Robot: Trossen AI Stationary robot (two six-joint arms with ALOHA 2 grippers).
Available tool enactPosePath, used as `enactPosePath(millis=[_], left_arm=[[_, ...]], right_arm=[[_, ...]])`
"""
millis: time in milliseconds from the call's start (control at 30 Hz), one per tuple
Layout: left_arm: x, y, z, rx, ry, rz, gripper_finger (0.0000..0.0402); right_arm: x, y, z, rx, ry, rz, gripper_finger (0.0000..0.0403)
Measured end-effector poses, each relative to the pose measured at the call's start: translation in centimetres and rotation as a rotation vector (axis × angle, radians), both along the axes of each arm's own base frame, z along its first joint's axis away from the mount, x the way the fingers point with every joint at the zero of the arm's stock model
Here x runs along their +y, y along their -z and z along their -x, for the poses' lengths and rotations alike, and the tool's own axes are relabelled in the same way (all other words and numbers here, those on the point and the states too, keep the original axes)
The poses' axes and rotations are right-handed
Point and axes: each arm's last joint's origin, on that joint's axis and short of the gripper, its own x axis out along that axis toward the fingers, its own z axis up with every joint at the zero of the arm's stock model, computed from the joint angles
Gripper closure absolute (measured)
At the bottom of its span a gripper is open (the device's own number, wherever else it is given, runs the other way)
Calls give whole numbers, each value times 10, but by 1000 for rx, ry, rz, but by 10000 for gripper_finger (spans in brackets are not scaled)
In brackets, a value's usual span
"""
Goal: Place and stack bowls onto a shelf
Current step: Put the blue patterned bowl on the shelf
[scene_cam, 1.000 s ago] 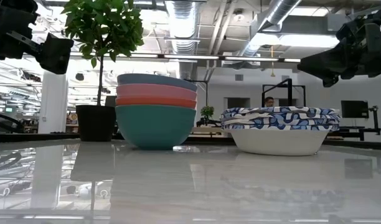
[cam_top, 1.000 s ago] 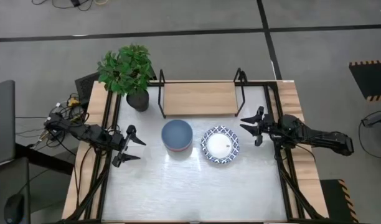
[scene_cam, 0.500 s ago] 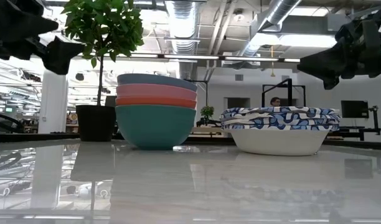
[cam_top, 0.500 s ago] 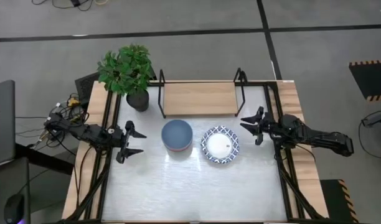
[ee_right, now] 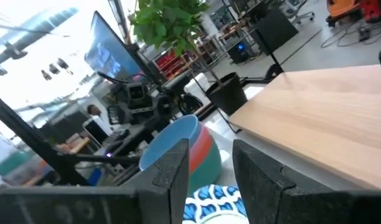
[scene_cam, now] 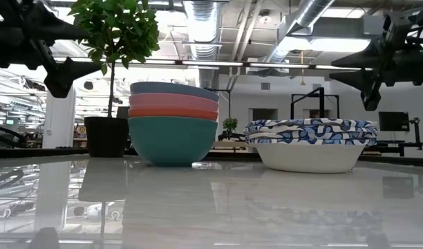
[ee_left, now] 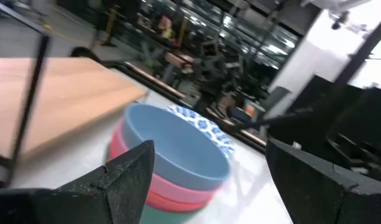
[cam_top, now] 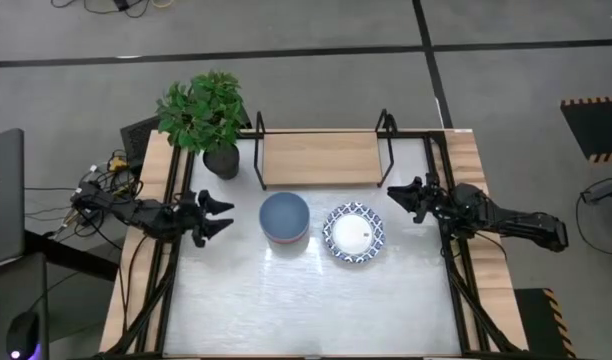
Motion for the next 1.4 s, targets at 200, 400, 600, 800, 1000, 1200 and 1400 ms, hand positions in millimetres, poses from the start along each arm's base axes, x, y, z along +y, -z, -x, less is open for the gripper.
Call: enactPosePath(millis=[200,400,600,800,1000,1200,1400], left_arm=[[1,0,0,4,-27,-13,109],[4,-6,2,-41,-125,-35,109],[3,-12,2,-85,-90,-13,109],[4,-35,8,-154,-32,10,109],[8,-59,16,-187,-66,31,109],[14,-79,29,-99,-117,69,109],[20,-89,41,-6,-183,84,109]], right_arm=[[0,-8,1,-103,-10,-66,253],[1,-31,7,-281,0,-48,253],[2,-65,16,-341,53,53,253],[1,-101,16,-332,91,123,253],[-4,-127,-9,-125,98,173,253],[-14,-136,-58,264,78,98,253],[-17,-134,-111,707,11,12,253]])
